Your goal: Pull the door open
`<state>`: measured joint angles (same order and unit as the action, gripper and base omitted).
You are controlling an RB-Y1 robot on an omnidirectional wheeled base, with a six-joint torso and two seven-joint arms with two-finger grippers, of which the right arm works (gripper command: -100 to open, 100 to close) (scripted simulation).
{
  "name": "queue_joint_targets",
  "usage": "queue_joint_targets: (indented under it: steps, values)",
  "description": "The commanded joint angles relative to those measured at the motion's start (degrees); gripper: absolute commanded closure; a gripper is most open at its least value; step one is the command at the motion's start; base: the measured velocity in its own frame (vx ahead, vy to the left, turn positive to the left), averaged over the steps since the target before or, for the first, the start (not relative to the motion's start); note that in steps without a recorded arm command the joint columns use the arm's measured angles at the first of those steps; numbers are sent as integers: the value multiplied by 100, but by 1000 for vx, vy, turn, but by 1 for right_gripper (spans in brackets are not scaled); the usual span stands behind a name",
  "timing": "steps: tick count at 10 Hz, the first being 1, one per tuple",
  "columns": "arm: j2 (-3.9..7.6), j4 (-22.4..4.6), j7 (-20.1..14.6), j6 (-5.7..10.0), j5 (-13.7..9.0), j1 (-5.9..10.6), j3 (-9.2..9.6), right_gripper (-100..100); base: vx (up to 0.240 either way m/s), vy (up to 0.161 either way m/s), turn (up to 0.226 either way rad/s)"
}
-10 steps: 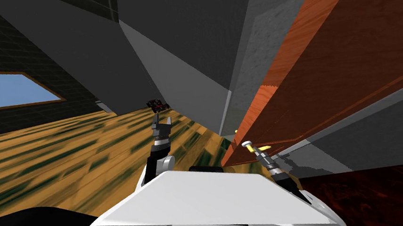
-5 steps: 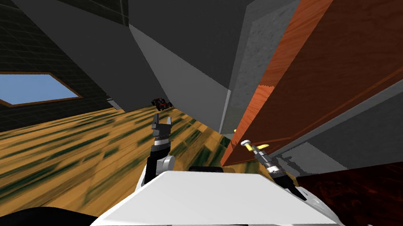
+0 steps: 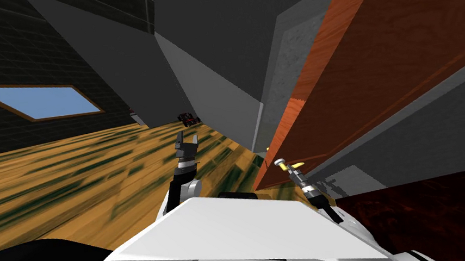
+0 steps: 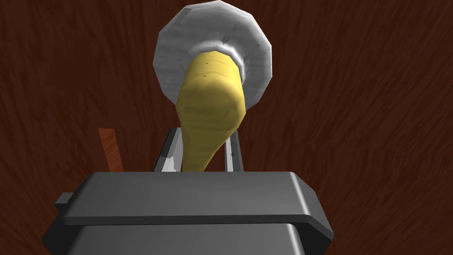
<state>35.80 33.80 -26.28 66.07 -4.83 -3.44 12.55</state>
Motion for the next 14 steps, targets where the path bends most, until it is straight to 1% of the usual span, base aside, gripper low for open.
queue_joint_targets:
  steps: [1, 6, 8, 9, 10, 11, 12, 14]
  values:
    - [-119, -4, 60, -120, 30, 157, 128, 100, -196, -87, 73]
    - [-292, 185, 210, -622, 7, 543, 344, 100, -198, -113, 62]
    - [-292, 148, 210, -622, 7, 543, 344, 100, -92, -39, 2]
    - [-292, 185, 210, -622, 7, 543, 344, 100, -1, 7, -27]
    - [-354, 252, 264, -803, -1, 681, 422, 100, -133, -85, 53]
    - [-354, 252, 264, -803, -1, 681, 422, 100, -133, -107, 97]
    - [-395, 296, 300, -922, -6, 772, 473, 100, -114, -111, 51]
    - [-449, 353, 347, -1078, -13, 891, 539, 100, -122, -144, 64]
